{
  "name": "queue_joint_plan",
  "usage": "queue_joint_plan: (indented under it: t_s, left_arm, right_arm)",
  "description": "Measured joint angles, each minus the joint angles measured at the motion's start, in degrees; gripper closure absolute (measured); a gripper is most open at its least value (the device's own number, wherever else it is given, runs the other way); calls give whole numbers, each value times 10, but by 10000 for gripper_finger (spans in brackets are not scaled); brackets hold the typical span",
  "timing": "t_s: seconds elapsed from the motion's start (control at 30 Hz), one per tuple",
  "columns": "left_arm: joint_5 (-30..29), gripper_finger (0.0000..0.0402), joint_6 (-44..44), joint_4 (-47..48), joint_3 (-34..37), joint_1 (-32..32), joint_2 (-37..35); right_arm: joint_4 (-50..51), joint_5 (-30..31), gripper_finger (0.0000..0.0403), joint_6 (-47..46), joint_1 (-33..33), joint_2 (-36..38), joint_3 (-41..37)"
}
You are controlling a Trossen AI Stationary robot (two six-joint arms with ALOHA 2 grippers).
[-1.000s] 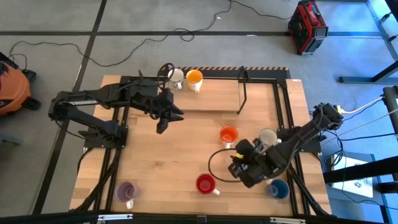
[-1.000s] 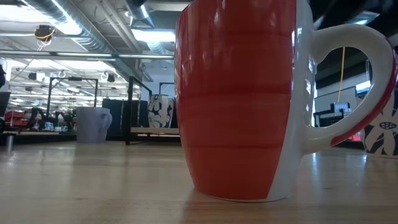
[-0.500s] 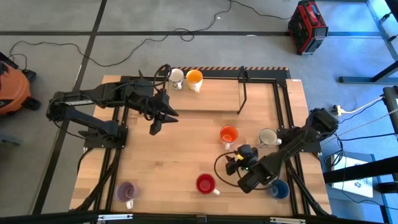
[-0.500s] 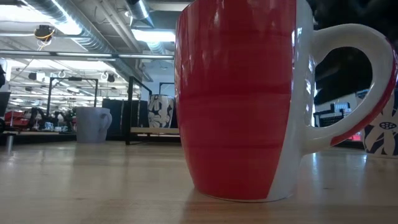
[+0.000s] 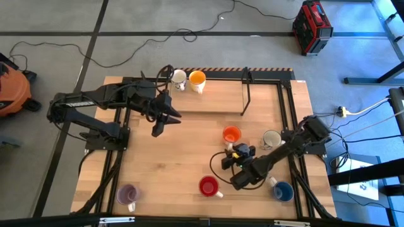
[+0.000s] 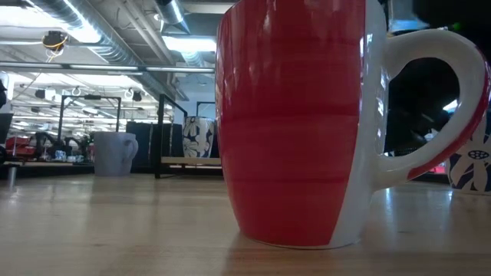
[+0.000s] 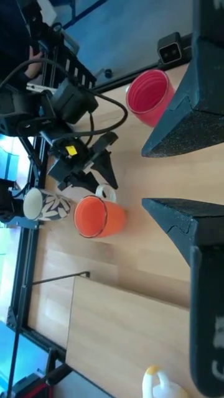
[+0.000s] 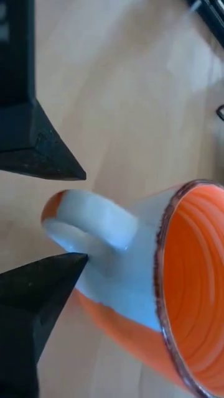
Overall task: Place coffee mugs
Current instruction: Put the orange mug on the shelf
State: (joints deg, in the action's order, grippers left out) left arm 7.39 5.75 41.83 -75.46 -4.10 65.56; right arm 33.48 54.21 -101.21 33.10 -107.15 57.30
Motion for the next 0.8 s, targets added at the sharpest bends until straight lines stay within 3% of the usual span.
queue_joint_plan:
  t_s: [0.2,0.5,0.8]
  left_arm:
    - [-9,292,0,0,0,0,0]
    - [-9,292,-1,0,0,0,0]
    - [-9,292,-4,0,0,0,0]
  right_arm:
    - [0,8,242,7,-10,-5,0]
    - [11,22,372,18,-9,-5,0]
    - [16,12,372,59,-9,-5,14]
